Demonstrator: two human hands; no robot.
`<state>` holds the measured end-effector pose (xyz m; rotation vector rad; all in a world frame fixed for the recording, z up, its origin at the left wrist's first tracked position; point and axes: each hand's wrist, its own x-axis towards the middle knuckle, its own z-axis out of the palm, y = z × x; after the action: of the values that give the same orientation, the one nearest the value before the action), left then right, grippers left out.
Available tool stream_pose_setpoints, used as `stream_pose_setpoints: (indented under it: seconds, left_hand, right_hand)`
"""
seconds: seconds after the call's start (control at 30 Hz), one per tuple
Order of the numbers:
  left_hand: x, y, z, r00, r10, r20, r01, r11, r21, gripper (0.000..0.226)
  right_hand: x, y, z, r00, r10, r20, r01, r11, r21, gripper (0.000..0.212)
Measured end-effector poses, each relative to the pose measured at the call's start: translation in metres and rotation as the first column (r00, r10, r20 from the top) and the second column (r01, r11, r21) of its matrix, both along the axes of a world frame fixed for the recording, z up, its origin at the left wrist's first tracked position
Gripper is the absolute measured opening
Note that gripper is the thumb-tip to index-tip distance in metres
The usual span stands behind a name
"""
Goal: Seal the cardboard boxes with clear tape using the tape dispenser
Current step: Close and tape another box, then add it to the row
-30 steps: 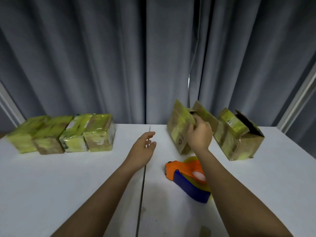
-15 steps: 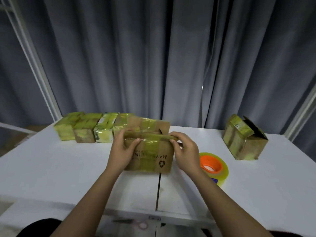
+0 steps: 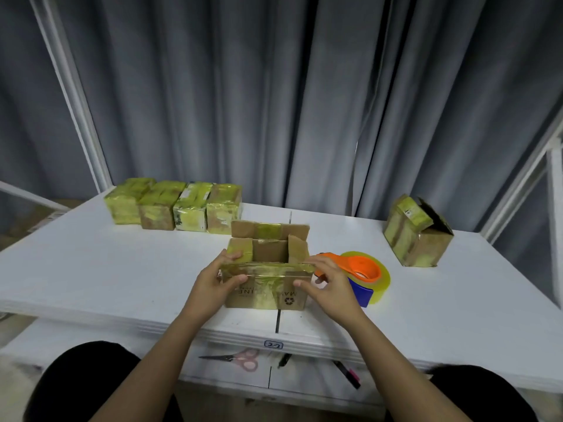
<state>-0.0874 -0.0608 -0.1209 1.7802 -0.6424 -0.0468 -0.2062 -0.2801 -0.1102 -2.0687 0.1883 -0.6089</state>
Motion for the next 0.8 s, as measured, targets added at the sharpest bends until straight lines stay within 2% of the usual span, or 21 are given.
stream_pose_setpoints:
  seconds: [0.1, 0.2, 0.27, 0.47, 0.6, 0.63, 0.7, 0.8]
  left_hand:
    - [0.009, 0.009, 0.0, 0.995, -0.02, 0.093, 0.01, 0.994, 0.11, 0.019]
    - [0.007, 0.012, 0.004, 0.96, 0.005, 0.281, -0.059, 0.981, 0.182, 0.024]
    - [0.002, 0.011, 0.005, 0.939, 0.036, 0.342, -0.11, 0.974, 0.198, 0.025]
    - [-0.003, 0.006, 0.004, 0.969, 0.128, 0.211, -0.154, 0.982, 0.111, 0.037]
    - [-0.002, 0.005, 0.004, 0.981, 0.105, 0.163, -0.117, 0.991, 0.069, 0.04]
    - [0.0, 0.004, 0.003, 0.982, 0.113, 0.148, -0.123, 0.991, 0.057, 0.041]
    - [0.002, 0.0, 0.001, 0.983, 0.141, 0.115, -0.147, 0.988, 0.044, 0.047]
    - [0.001, -0.007, 0.0, 0.979, 0.194, 0.057, -0.192, 0.981, -0.039, 0.071]
  right_hand:
    - [0.0, -0.001, -0.004, 0.999, -0.024, -0.038, 0.022, 0.999, -0.046, 0.037]
    - [-0.001, 0.003, -0.01, 0.998, -0.061, -0.023, 0.062, 0.997, 0.041, 0.025]
    - [-0.001, 0.008, -0.015, 0.996, -0.087, -0.008, 0.087, 0.992, 0.09, 0.023]
    - [0.006, 0.023, -0.027, 0.98, -0.174, 0.093, 0.165, 0.982, 0.091, 0.011]
    - [0.015, 0.029, -0.03, 0.946, -0.267, 0.181, 0.26, 0.963, 0.065, 0.014]
    - [0.019, 0.031, -0.029, 0.938, -0.291, 0.189, 0.274, 0.955, 0.112, 0.017]
    - [0.024, 0.036, -0.025, 0.924, -0.327, 0.199, 0.278, 0.93, 0.238, 0.038]
    - [0.027, 0.038, -0.022, 0.904, -0.36, 0.23, 0.307, 0.922, 0.238, 0.064]
